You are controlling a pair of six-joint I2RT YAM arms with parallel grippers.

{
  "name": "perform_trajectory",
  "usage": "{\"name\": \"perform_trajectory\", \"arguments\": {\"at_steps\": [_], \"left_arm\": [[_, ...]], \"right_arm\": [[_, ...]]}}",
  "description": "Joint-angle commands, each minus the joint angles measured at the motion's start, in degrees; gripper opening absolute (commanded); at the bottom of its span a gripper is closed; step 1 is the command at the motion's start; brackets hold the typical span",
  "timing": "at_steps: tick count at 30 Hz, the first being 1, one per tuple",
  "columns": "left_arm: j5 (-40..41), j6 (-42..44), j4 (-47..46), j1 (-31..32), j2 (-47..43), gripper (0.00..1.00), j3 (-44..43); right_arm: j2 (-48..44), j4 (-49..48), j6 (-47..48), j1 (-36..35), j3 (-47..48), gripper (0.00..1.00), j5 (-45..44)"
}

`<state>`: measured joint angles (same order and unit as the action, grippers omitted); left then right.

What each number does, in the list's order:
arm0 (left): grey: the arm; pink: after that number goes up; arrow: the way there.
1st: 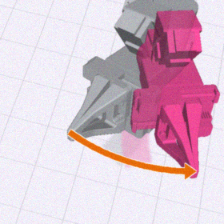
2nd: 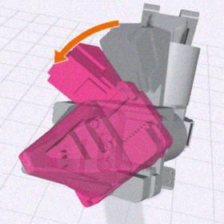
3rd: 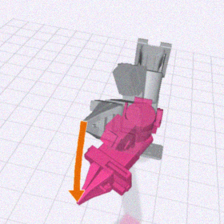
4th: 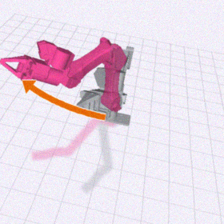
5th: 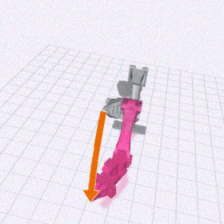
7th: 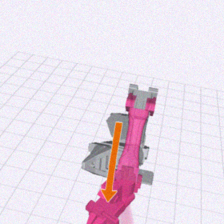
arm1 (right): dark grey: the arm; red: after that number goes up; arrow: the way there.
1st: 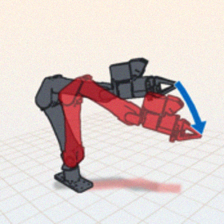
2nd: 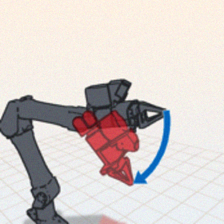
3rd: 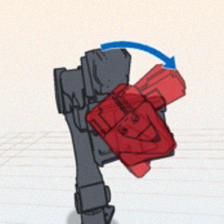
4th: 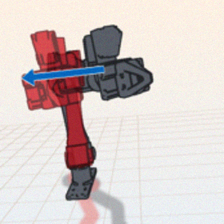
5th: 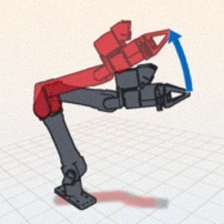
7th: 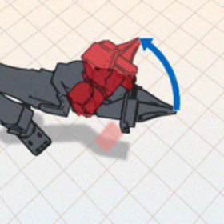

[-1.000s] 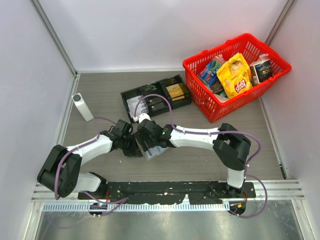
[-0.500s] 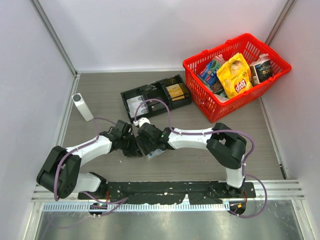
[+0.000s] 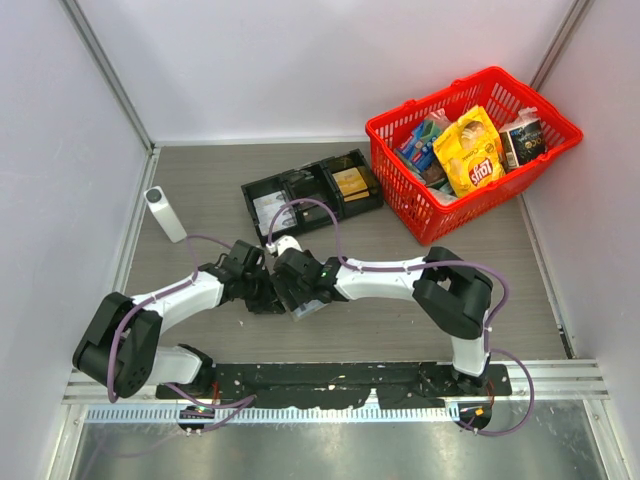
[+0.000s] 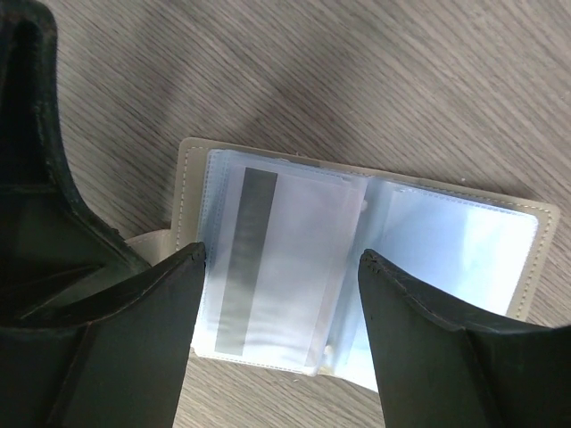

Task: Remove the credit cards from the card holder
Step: Remove the credit card from the card holder.

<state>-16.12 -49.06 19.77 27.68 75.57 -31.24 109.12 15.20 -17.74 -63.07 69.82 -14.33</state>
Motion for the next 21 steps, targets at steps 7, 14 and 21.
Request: {"name": "perform_trajectory", "arguments": {"at_steps": [7,14,21], "left_arm": [[0.8,1.4,1.3,-0.3,0.0,0.04,0.0],[1.1,1.7,1.9,-0.4,0.6,0.04,-0.4],[1.5,1.9,3.0,-0.8,0.7,0.04,-0.5]], "right_arm": [[-5.2,2.3,2.5,1.0,1.5,0.73,-5.2],[-7.1,3.3,3.0,2.4,0.8,0.73,-4.7],[-10.3,4.1,2.0,5.8,-1.6,0.73,-6.1]]}}
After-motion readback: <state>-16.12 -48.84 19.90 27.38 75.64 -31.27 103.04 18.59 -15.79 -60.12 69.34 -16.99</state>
